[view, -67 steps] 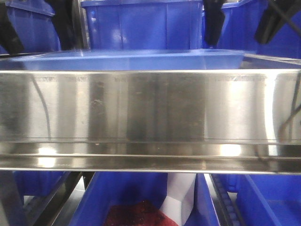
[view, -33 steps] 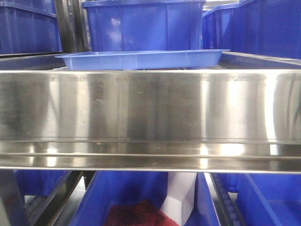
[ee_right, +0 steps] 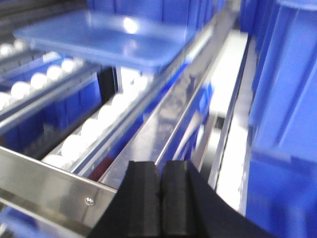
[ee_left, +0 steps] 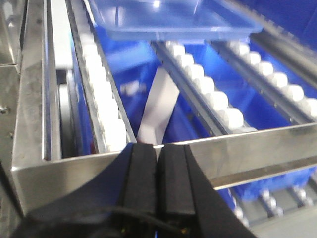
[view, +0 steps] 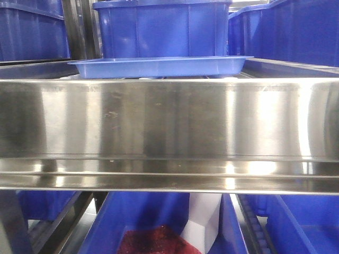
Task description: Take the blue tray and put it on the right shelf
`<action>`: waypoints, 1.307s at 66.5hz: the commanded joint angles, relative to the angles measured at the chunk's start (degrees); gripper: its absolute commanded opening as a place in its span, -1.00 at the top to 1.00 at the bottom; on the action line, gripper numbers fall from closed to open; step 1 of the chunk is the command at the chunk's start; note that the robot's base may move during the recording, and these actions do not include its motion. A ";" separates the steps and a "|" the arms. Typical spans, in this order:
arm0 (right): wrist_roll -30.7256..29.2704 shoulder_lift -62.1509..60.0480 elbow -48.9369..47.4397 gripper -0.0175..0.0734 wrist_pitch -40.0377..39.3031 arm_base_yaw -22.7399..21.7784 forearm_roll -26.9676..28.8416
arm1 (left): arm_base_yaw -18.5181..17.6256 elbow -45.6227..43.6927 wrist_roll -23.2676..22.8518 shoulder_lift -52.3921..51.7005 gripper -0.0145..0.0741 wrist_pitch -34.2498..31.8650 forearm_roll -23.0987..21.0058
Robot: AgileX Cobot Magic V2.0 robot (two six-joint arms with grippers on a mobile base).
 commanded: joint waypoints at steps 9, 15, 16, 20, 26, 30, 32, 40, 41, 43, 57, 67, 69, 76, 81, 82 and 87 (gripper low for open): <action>-0.86 -4.85 4.26 0.49 -12.25 -0.01 -2.09 | -0.31 4.31 0.31 -5.60 0.78 -11.22 -0.25; -0.86 -4.85 4.66 0.49 -13.55 -0.01 -2.09 | -0.31 4.96 0.31 -5.74 0.78 -10.84 -0.25; -0.86 -4.85 4.66 0.49 -13.55 -0.01 -2.09 | -0.31 4.96 0.31 -5.74 0.78 -10.68 -0.25; -0.86 -4.85 4.66 0.49 -13.55 -0.01 -2.09 | -0.31 4.96 0.31 -5.74 0.78 -10.54 -0.25; -0.86 -4.85 4.66 0.49 -13.46 -0.01 -2.09 | -0.31 4.96 0.31 -5.74 0.78 -10.54 -0.25; -0.86 -4.85 4.66 0.49 -13.46 -0.01 -2.09 | -0.31 4.96 0.31 -5.74 0.78 -10.54 -0.25; -0.86 -4.85 4.66 0.49 -13.46 -0.01 -2.09 | -0.31 4.96 0.31 -5.74 0.78 -10.54 -0.25; -0.86 -4.85 4.66 0.49 -13.46 -0.01 -2.09 | -0.31 4.96 0.31 -5.74 0.78 -10.54 -0.25; -0.86 -4.85 4.66 0.49 -13.46 -0.01 -2.09 | -0.31 4.96 0.31 -5.74 0.78 -10.54 -0.25; -0.86 -4.85 4.66 0.49 -13.46 -0.01 -2.09 | -0.31 4.96 0.31 -5.74 0.78 -10.54 -0.25; -0.86 -4.85 4.66 0.49 -13.46 -0.01 -2.09 | 5.44 7.67 0.44 -9.06 0.78 -11.23 1.23; -0.86 -4.85 4.66 0.49 -13.46 -0.01 -2.09 | 13.75 16.36 3.29 -16.24 0.78 -18.96 1.12; -0.86 -4.85 4.66 0.49 -13.46 -0.01 -2.09 | 15.05 18.07 3.29 -17.36 0.78 -20.81 1.12; -0.86 -4.85 4.66 0.49 -13.46 -0.01 -2.09 | 19.88 24.69 3.29 -19.61 0.78 -30.11 1.12; -0.86 -4.85 4.66 0.49 -13.47 -0.01 -2.09 | 22.55 29.44 3.29 -19.38 0.78 -37.24 1.12; -0.86 -4.85 4.66 0.49 -13.41 -0.01 -2.09 | 23.03 30.18 3.29 -19.51 0.78 -38.50 1.12; -0.86 -4.85 4.66 0.49 -13.41 -0.01 -2.09 | 24.28 32.32 3.29 -19.51 0.78 -41.27 0.88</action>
